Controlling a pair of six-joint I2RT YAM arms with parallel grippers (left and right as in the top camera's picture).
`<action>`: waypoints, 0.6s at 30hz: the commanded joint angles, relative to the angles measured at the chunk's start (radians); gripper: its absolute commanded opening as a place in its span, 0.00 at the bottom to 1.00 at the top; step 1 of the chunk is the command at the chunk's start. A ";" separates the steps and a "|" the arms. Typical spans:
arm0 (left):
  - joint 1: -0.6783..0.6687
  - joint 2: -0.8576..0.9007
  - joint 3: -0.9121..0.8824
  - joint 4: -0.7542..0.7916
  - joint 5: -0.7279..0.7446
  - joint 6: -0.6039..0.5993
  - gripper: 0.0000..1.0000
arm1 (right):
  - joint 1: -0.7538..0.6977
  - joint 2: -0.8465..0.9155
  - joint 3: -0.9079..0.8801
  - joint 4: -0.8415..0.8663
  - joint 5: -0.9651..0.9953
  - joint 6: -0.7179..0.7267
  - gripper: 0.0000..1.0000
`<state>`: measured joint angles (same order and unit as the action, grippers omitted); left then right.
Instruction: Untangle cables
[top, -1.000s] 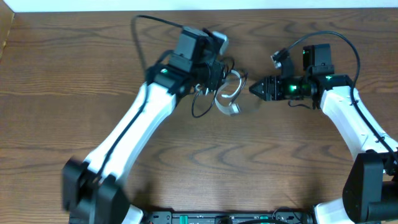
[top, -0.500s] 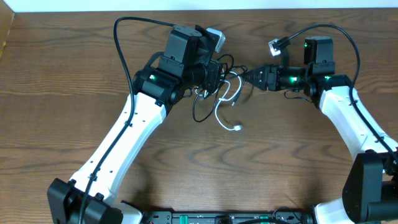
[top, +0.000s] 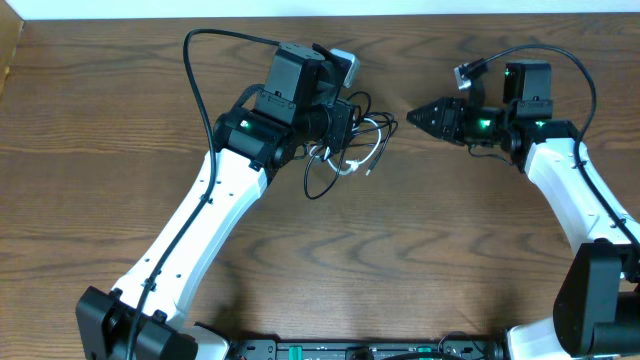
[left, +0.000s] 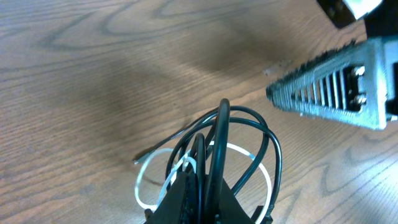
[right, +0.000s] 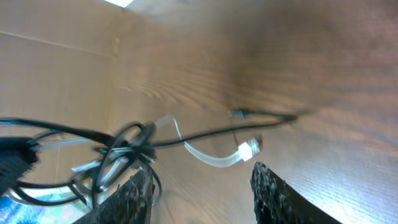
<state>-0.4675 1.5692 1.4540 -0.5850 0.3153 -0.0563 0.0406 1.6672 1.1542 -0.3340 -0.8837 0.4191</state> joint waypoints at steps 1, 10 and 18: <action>0.001 0.008 0.002 -0.005 -0.002 -0.013 0.07 | 0.003 0.003 -0.002 0.056 -0.121 0.029 0.47; 0.000 0.021 -0.002 -0.005 -0.002 -0.013 0.07 | 0.110 0.004 -0.002 0.061 -0.068 0.029 0.48; 0.000 0.021 -0.002 -0.007 -0.002 -0.013 0.08 | 0.196 0.004 -0.002 -0.024 0.196 0.095 0.36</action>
<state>-0.4675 1.5860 1.4532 -0.5961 0.3153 -0.0563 0.2249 1.6672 1.1542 -0.3267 -0.8402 0.4686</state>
